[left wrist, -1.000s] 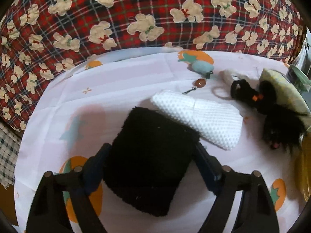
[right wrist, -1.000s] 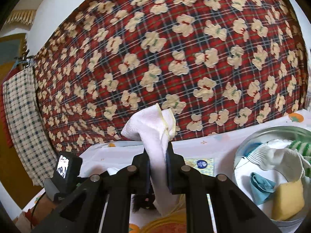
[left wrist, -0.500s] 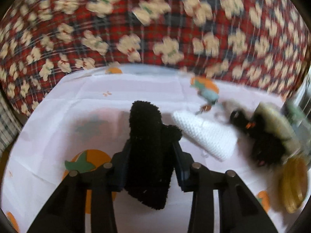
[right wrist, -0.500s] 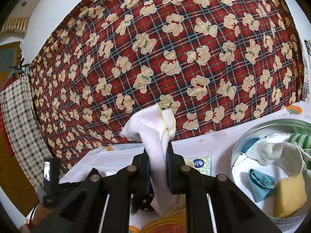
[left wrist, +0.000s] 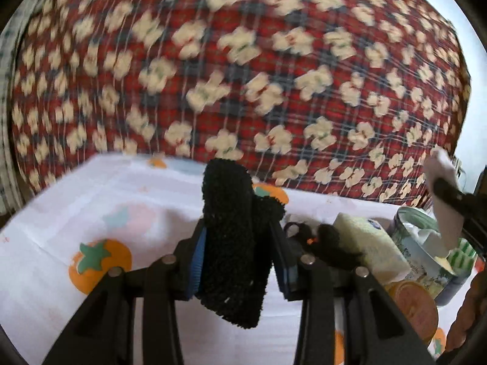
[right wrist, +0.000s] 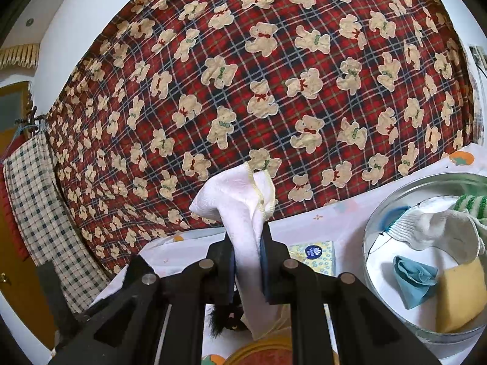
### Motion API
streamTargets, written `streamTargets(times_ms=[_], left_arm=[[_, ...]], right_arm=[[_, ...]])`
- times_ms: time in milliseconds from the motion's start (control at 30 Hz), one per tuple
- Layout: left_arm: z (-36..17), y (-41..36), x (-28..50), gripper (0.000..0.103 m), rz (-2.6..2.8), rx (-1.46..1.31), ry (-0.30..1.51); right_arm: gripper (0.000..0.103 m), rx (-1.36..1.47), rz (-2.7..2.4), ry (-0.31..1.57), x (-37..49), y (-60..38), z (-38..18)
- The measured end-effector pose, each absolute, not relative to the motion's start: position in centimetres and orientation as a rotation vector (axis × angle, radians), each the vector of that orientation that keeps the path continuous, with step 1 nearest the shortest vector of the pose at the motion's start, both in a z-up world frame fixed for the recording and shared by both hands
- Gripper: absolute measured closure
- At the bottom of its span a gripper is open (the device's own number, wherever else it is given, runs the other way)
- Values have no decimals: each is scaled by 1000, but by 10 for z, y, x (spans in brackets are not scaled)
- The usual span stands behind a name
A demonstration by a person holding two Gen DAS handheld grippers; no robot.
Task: Organize soft objects
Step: 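Carry both cloths over the metal tin and open the left gripper inside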
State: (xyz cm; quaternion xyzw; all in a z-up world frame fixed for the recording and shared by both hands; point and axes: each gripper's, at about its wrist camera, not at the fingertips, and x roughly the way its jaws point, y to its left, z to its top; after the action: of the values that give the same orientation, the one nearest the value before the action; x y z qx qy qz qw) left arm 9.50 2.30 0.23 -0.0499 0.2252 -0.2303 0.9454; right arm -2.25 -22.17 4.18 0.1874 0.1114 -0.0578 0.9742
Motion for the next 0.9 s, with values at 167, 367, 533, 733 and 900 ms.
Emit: streamTargets(times_ms=[167,367,533,733,900], left_arm=[[3,6,80,64,-473,-104,447],[6,-6,64,64,-439,-74,409],[5,-11,57,64,-433,-79,403],[4,-18,42,64,-424,-91,394],[5,-25,32,64,-437,-104,391]], right_arm=[[88,336,-105,246,-23,-213,35],[88,294,-94,258,-31,-208,29],[88,269,-76,280,-34,-204,24],[88,212,-37,264,-41,-193,23],[88,180,-19,248,-50,-191,23]])
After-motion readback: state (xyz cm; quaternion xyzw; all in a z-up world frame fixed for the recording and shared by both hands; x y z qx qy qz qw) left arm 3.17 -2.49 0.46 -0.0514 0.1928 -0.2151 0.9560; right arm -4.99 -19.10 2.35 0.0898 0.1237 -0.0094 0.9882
